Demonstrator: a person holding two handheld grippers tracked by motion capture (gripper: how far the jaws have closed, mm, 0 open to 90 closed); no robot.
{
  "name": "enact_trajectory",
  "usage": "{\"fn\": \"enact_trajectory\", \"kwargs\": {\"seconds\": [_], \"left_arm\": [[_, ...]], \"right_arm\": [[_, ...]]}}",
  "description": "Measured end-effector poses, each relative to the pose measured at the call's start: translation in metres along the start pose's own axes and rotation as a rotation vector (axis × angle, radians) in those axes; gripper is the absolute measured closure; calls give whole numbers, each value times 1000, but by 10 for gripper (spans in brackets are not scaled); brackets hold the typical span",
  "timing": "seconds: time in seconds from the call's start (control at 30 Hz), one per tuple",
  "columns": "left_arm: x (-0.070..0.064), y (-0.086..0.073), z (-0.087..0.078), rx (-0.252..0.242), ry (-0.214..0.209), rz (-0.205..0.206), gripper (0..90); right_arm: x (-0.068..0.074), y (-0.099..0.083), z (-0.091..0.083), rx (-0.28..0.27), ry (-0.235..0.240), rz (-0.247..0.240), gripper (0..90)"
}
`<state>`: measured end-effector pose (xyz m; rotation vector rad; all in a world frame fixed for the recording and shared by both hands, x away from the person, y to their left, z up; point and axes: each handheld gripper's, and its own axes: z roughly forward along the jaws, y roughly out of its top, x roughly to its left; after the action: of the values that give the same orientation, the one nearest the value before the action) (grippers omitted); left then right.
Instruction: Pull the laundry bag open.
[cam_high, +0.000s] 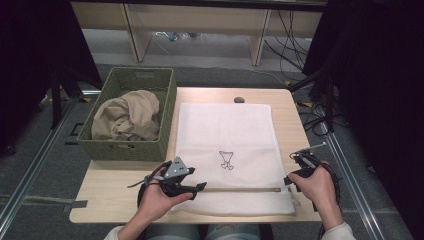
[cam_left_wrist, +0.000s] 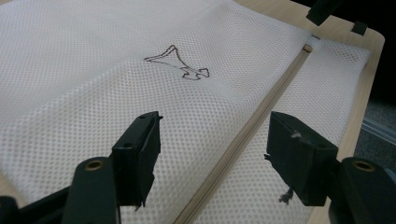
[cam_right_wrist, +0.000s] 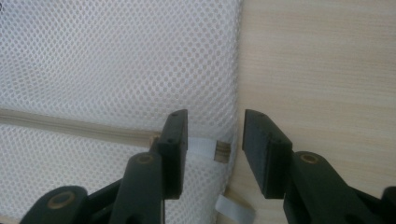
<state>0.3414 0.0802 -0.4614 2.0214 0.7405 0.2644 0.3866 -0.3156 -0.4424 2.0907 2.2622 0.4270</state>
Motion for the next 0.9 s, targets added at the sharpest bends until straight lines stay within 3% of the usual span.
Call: {"fn": "enact_trajectory", "kwargs": {"seconds": [0.03,0.13,0.2,0.27,0.37,0.4,0.47,0.5,0.53,0.57,0.63,0.7,0.77,0.8,0.83,0.87,0.9], "left_arm": [[-2,1,3,-4,5,6,348],[-6,6,9,25,-6,43,347],[-8,9,14,27,-23,46,344],[-12,12,20,19,-30,40,343],[-18,16,28,35,-58,61,341],[-19,17,30,35,-58,68,341],[-24,20,35,35,-65,75,343],[-26,22,38,26,-80,77,344],[-28,24,39,29,-92,79,344],[-30,26,41,32,-98,76,344],[-34,30,44,22,-109,94,343],[-37,34,46,40,-118,119,343],[-40,37,50,44,-126,130,348],[-42,38,52,38,-134,127,353],[-43,40,54,43,-138,136,361],[-46,42,56,34,-142,134,368],[-48,44,58,30,-150,133,372]], "right_arm": [[3,0,0,5,-7,38,615],[-4,1,3,-23,-10,-38,615],[2,2,1,20,-9,39,610],[-1,3,2,8,1,2,605],[2,5,4,10,-1,12,605],[1,6,5,-8,-4,-27,605],[3,7,5,4,-2,-12,605],[2,8,6,-14,-4,-51,605],[7,8,4,19,0,21,605],[6,9,5,6,-7,-19,604],[6,9,4,-7,-6,-41,602],[11,8,2,13,-4,12,600],[11,8,1,22,-7,27,599],[10,8,2,15,-6,13,599],[3,9,6,-19,-1,-70,599],[5,9,5,3,-4,-37,599],[3,9,6,-2,-2,-63,600]]}}
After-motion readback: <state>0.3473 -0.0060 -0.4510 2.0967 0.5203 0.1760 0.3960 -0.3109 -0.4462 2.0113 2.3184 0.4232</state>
